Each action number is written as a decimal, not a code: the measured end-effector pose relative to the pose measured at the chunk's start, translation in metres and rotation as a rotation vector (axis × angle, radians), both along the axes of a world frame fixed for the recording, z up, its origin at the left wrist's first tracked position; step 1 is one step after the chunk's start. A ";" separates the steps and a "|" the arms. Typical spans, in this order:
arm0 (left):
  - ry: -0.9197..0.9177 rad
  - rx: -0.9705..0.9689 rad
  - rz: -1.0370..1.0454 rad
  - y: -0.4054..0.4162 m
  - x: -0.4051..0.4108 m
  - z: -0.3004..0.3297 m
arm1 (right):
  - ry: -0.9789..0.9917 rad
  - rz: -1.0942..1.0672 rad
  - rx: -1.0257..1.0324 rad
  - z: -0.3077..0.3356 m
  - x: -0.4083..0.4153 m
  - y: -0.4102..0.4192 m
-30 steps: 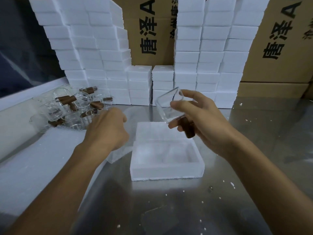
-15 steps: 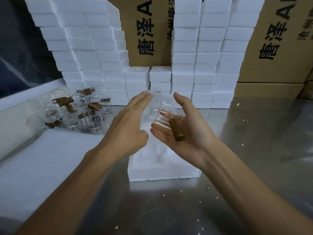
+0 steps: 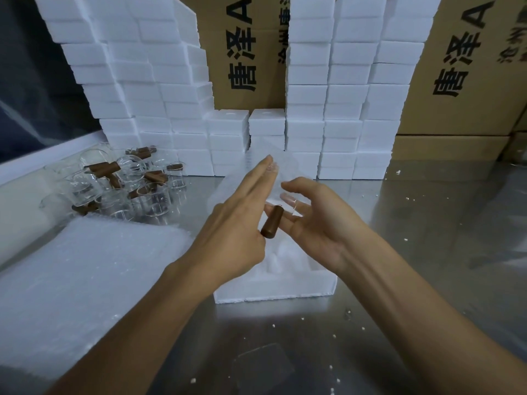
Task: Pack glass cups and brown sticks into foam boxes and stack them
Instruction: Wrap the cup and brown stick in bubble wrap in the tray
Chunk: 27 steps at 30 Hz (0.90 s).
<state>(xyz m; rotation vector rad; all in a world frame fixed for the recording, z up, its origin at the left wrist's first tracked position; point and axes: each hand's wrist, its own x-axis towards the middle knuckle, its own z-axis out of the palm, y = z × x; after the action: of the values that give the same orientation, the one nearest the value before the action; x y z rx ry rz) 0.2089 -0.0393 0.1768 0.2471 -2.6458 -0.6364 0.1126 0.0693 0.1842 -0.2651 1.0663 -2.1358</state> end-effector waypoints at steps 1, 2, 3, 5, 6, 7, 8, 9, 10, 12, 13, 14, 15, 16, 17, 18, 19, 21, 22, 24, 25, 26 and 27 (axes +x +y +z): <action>-0.001 -0.017 0.012 0.001 0.000 0.000 | 0.021 -0.016 -0.016 -0.001 0.000 -0.001; -0.002 -0.044 0.023 0.003 0.000 -0.001 | 0.044 -0.036 -0.029 -0.002 0.000 -0.002; -0.001 -0.071 0.027 0.006 0.000 -0.002 | 0.068 -0.061 -0.034 -0.003 0.001 -0.004; 0.014 -0.093 0.005 0.011 -0.001 -0.004 | 0.109 -0.114 -0.027 -0.005 0.003 -0.006; 0.028 -0.095 -0.010 0.014 -0.001 -0.005 | 0.131 -0.128 -0.014 -0.006 0.005 -0.006; 0.041 -0.096 -0.021 0.017 -0.002 -0.006 | 0.156 -0.134 -0.002 -0.007 0.005 -0.007; 0.051 -0.095 -0.030 0.019 -0.002 -0.007 | 0.174 -0.138 0.006 -0.007 0.005 -0.007; 0.057 -0.094 -0.042 0.021 -0.003 -0.007 | 0.194 -0.138 0.012 -0.009 0.004 -0.008; 0.059 -0.089 -0.058 0.023 -0.003 -0.008 | 0.214 -0.142 0.021 -0.009 0.005 -0.008; 0.055 -0.064 -0.086 0.026 -0.004 -0.010 | 0.265 -0.162 0.060 -0.011 0.004 -0.008; 0.051 -0.045 -0.092 0.027 -0.004 -0.011 | 0.283 -0.158 0.073 -0.012 0.004 -0.007; 0.048 -0.028 -0.097 0.028 -0.004 -0.011 | 0.292 -0.135 0.068 -0.012 0.004 -0.006; 0.047 -0.017 -0.101 0.029 -0.004 -0.010 | 0.287 -0.094 0.041 -0.013 0.004 -0.006; 0.044 -0.013 -0.104 0.030 -0.003 -0.010 | 0.278 -0.059 0.009 -0.013 0.005 -0.005; 0.038 -0.013 -0.106 0.031 -0.003 -0.009 | 0.273 -0.038 -0.008 -0.014 0.005 -0.005; 0.030 -0.015 -0.111 0.033 -0.003 -0.009 | 0.275 -0.036 0.005 -0.014 0.006 -0.006; 0.022 -0.020 -0.118 0.036 -0.002 -0.009 | 0.276 -0.034 0.023 -0.016 0.004 -0.007; 0.016 -0.026 -0.142 0.041 -0.001 -0.009 | 0.267 -0.042 0.041 -0.018 0.001 -0.009; 0.020 -0.023 -0.155 0.044 -0.001 -0.009 | 0.261 -0.052 0.052 -0.017 0.001 -0.009; 0.054 -0.033 -0.175 0.050 -0.002 -0.008 | 0.242 -0.051 0.072 -0.016 0.002 -0.009; 0.067 -0.045 -0.185 0.053 -0.003 -0.008 | 0.208 -0.046 0.071 -0.014 0.004 -0.007; 0.065 -0.041 -0.195 0.055 -0.003 -0.008 | 0.164 -0.048 0.060 -0.012 0.008 -0.005; 0.055 -0.026 -0.213 0.057 -0.003 -0.009 | 0.171 -0.078 0.071 -0.011 0.006 0.000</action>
<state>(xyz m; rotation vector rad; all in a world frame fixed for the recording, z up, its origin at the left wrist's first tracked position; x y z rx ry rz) 0.2057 0.0181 0.1681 -0.0607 -2.6463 -0.6645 0.1182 0.0693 0.1734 -0.3841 1.2668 -2.1699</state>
